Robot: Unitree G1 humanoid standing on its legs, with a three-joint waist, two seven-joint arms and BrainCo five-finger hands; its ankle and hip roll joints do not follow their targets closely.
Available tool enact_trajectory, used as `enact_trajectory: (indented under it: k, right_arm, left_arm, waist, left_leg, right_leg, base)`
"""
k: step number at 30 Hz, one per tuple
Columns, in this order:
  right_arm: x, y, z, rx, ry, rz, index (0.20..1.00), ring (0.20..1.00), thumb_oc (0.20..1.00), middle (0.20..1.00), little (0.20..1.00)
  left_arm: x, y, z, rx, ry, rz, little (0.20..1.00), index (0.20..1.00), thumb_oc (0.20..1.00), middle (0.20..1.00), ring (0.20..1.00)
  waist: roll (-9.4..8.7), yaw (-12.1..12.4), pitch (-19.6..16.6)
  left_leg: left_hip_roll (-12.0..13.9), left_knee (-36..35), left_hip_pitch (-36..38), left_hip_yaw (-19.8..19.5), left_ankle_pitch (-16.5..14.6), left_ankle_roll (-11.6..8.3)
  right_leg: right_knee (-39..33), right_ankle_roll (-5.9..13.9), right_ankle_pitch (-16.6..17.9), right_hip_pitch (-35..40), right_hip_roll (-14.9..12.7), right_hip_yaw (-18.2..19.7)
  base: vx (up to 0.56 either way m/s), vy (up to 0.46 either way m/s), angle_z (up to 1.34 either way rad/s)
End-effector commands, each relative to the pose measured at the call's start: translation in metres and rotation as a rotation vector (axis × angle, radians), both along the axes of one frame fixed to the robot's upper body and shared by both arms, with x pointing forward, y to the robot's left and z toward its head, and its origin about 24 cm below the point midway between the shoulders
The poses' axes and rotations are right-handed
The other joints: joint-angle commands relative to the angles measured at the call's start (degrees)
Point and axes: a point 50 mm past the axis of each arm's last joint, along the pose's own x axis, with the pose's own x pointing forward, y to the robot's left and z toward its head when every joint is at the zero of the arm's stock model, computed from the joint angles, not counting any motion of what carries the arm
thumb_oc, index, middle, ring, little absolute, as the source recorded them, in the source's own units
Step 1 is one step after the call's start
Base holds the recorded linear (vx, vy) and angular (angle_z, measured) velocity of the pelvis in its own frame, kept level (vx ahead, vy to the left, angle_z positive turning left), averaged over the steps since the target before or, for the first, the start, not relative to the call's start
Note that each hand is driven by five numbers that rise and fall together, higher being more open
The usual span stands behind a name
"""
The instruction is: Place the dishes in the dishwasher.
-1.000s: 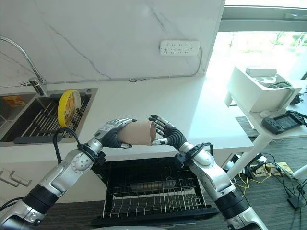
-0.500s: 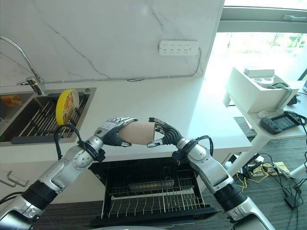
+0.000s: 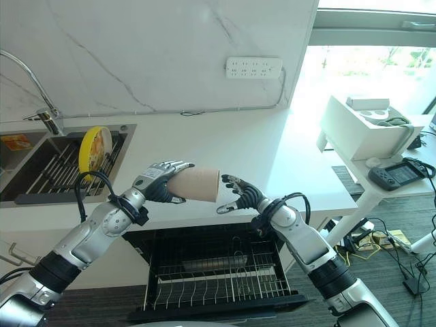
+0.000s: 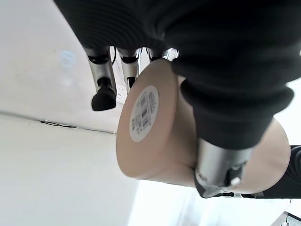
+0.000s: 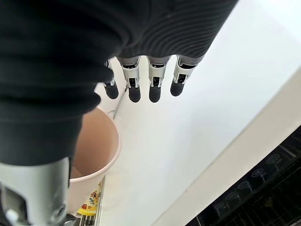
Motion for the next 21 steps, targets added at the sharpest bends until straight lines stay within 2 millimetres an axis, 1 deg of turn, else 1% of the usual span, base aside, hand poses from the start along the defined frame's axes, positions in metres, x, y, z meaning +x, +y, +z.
enact_trajectory:
  k: [1,6,10,14,21]
  right_arm:
    - [0.014,0.019,0.045,0.027,-0.17,0.085,1.0,1.0,1.0,1.0,1.0]
    - [0.013,0.027,0.049,0.083,-0.183,0.093,1.0,1.0,1.0,1.0,1.0]
    - [0.011,0.035,0.046,0.113,-0.174,0.106,1.0,1.0,1.0,1.0,1.0]
    - [0.011,0.039,0.044,0.121,-0.169,0.109,1.0,1.0,1.0,1.0,1.0]
    - [0.011,0.044,0.048,0.157,-0.199,0.098,1.0,1.0,1.0,1.0,1.0]
  left_arm:
    - [0.019,-0.014,0.045,0.03,-0.184,-0.055,0.2,0.2,0.2,0.2,0.2]
    - [0.017,-0.022,0.042,0.032,-0.156,-0.082,0.2,0.2,0.2,0.2,0.2]
    - [0.016,-0.025,0.041,0.017,-0.146,-0.092,0.2,0.2,0.2,0.2,0.2]
    - [0.016,-0.028,0.042,0.01,-0.144,-0.095,0.2,0.2,0.2,0.2,0.2]
    - [0.015,-0.031,0.039,0.002,-0.119,-0.099,0.2,0.2,0.2,0.2,0.2]
  waist:
    - [-0.38,1.51,-0.71]
    - [-0.31,1.74,-0.76]
    - [-0.29,2.0,-0.66]
    - [-0.26,2.07,-0.62]
    - [-0.18,2.19,-0.45]
  left_leg:
    - [3.96,1.47,2.88,-1.43,-4.98,-2.46]
    - [3.88,1.51,2.88,-1.7,-5.15,-2.37]
    - [3.89,1.71,2.81,-1.78,-5.18,-2.36]
    - [3.89,1.77,2.78,-1.8,-5.22,-2.33]
    - [3.8,2.08,2.73,-1.97,-5.43,-2.24]
  right_leg:
    - [3.08,4.35,0.71,-3.77,-4.38,-3.36]
    - [3.05,4.32,0.58,-3.73,-4.36,-3.31]
    - [3.1,4.29,0.5,-3.63,-4.43,-3.41]
    - [3.1,4.28,0.48,-3.63,-4.48,-3.51]
    - [3.21,4.18,0.44,-3.68,-4.44,-3.46]
  base:
    - [0.0,0.0,0.0]
    - [0.0,0.0,0.0]
    - [0.0,0.0,0.0]
    - [0.0,0.0,0.0]
    - [0.0,0.0,0.0]
